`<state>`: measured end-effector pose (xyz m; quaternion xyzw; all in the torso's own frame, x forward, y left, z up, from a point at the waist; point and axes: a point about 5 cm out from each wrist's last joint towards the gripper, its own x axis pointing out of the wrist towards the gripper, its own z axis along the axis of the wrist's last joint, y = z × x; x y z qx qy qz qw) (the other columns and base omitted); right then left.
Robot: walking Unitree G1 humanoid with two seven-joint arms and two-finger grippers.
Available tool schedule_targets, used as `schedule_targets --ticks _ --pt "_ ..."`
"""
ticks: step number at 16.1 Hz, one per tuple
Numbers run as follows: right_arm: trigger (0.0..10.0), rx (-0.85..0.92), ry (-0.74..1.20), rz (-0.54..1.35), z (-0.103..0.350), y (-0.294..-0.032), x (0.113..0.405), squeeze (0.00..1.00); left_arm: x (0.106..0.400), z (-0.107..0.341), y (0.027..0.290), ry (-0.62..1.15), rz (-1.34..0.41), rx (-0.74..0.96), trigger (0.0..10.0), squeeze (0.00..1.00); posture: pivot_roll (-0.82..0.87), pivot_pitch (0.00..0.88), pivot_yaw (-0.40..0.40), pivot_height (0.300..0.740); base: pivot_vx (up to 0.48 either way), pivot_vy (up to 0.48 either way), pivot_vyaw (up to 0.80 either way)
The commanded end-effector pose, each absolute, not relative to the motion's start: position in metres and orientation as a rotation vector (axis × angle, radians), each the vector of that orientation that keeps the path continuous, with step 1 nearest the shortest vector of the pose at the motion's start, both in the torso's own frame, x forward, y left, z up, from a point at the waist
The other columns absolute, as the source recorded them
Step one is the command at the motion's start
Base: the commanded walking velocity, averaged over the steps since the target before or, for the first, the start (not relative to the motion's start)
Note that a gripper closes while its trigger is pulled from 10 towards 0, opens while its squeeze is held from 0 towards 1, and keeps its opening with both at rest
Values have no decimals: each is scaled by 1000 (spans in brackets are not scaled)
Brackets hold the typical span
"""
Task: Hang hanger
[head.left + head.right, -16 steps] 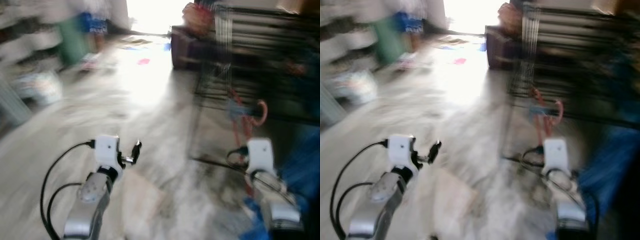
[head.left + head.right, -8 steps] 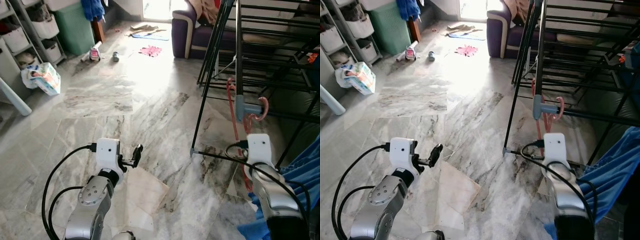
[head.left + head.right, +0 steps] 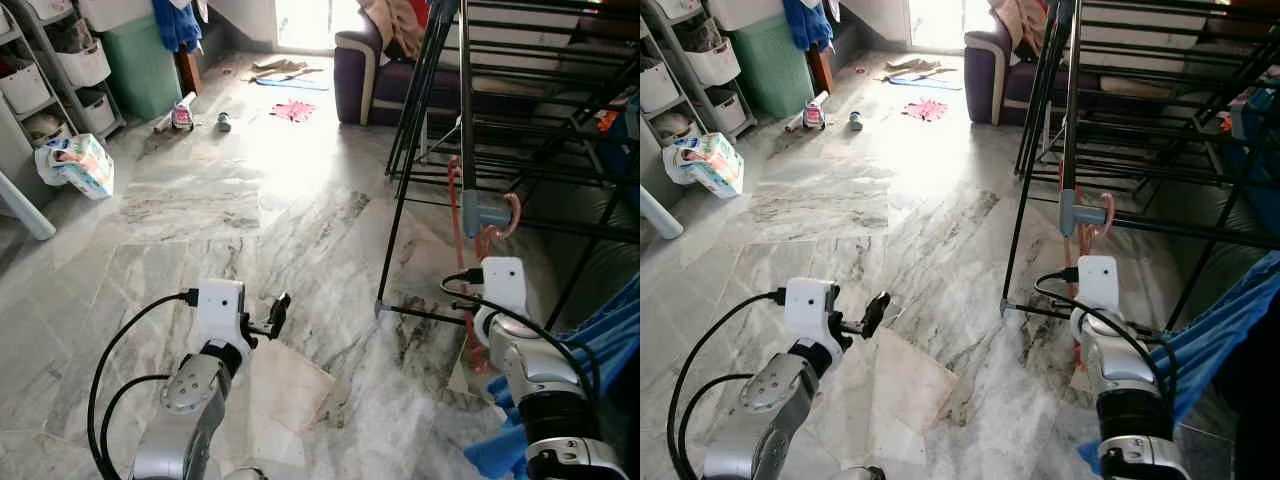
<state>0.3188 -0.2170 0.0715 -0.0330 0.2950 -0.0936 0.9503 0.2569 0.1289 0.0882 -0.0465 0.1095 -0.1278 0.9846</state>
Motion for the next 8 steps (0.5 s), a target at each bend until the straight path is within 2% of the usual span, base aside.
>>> schedule_targets --ticks 1,4,5,6,8 --pt "10000 -41 650 -193 62 -218 313 0 256 92 129 211 -261 -87 10000 0 71 79 -24 740 0 0 0" --pt "10000 -27 651 -201 57 -217 309 0 256 92 128 217 -270 -84 10000 0 66 80 -18 740 0 0 0" --pt "10000 -25 648 -206 57 -217 309 329 256 91 128 219 -272 -84 10000 0 65 80 -17 740 0 0 0" --pt "10000 -53 630 -220 58 -219 306 1000 257 91 126 223 -283 -86 10000 0 65 81 -16 740 0 0 0" --pt "10000 -76 583 -244 64 -222 303 1000 256 91 125 224 -289 -88 10000 0 65 82 -15 740 0 0 0"
